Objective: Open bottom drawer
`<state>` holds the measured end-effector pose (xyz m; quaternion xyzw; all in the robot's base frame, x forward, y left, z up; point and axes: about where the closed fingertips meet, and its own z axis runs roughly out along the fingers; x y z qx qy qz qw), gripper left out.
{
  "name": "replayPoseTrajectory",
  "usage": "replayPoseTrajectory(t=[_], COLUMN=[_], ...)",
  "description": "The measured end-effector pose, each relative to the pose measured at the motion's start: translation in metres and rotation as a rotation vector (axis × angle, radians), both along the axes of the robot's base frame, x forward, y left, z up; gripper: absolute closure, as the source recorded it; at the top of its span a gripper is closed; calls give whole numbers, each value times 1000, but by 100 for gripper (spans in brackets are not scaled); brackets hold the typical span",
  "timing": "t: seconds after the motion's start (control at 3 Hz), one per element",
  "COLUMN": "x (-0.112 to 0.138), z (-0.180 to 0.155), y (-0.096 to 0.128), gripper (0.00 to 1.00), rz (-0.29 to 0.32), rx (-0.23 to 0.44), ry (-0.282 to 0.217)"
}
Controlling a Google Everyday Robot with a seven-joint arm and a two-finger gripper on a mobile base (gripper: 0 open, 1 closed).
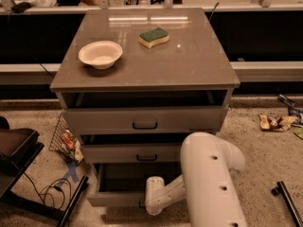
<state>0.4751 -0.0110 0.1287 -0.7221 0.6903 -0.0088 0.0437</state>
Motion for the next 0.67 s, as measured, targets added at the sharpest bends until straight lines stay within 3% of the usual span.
replayPoseTrajectory(t=[0.67], x=[-1], z=[5], y=[-7], gripper=[100], rz=[-8], rx=[1], ry=[-19])
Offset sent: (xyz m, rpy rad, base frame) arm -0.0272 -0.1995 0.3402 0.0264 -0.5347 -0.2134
